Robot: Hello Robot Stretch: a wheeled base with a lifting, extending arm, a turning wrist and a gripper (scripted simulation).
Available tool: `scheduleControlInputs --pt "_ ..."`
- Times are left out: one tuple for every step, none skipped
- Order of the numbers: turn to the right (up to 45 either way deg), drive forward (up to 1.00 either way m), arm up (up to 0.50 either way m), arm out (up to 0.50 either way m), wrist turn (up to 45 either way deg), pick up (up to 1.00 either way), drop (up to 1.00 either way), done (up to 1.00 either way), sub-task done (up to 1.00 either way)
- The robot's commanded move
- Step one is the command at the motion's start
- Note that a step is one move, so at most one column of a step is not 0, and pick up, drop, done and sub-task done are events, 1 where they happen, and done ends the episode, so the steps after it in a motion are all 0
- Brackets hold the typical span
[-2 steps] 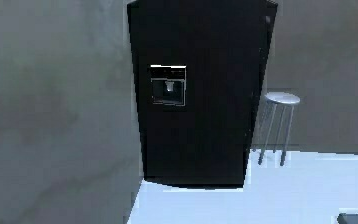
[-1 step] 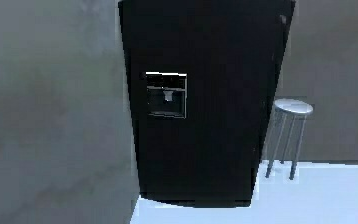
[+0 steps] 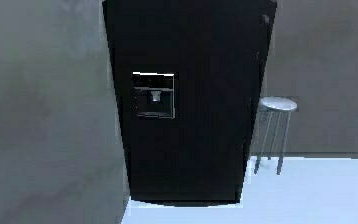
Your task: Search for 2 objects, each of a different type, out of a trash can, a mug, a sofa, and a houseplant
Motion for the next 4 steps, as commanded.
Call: scheduleControlInputs --pt "0.0 0.45 0.00 0.00 0.0 0.00 0.00 0.00 0.00" --pt "45.0 0.00 0.00 0.00 0.0 0.00 0.00 0.00 0.00" --pt "9.0 0.00 0.00 0.00 0.0 0.00 0.00 0.00 0.00" --pt "3.0 0.00 0.00 0.00 0.0 0.00 0.00 0.00 0.00"
